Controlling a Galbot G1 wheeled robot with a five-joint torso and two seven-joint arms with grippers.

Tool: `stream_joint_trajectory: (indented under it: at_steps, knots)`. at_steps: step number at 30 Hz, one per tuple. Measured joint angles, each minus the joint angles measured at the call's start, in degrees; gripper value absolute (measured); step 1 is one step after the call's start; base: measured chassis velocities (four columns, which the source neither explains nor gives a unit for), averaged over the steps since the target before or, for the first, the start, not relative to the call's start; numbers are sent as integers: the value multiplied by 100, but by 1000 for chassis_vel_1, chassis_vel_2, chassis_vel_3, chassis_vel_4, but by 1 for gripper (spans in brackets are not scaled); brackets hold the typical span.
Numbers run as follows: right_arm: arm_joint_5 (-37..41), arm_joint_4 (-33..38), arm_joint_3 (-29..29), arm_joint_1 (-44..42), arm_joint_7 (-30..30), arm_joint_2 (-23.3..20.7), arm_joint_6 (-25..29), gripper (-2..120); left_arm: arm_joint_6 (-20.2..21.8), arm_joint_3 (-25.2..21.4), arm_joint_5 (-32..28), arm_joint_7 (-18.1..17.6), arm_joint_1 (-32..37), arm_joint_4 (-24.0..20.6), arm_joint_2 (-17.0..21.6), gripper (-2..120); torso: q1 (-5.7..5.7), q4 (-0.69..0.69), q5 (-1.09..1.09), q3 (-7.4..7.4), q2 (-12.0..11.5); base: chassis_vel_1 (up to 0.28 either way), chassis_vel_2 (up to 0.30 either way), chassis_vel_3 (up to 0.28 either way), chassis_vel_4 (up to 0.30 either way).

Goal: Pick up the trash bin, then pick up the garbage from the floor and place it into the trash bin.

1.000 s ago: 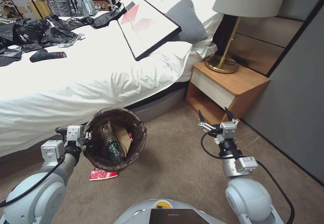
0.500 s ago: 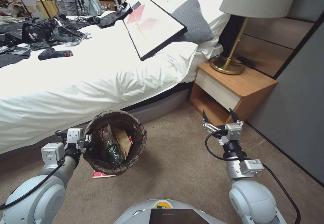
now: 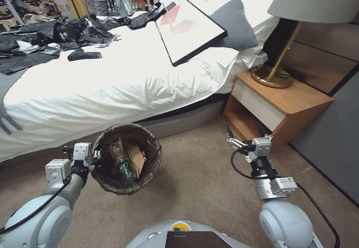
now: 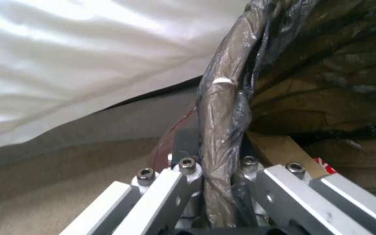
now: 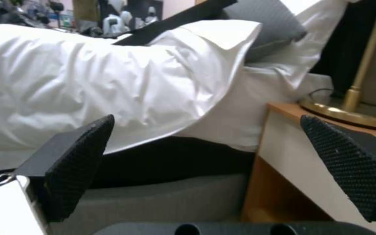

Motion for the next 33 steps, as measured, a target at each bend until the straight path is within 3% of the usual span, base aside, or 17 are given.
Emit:
stream_joint_trajectory:
  at_steps: [33]
  knots:
    - [108, -27, -40, -31, -25, -65, -80, 100, -2, -21, 20, 11, 40, 0, -58, 0, 0, 0, 0, 0, 0, 76, 75, 76, 79]
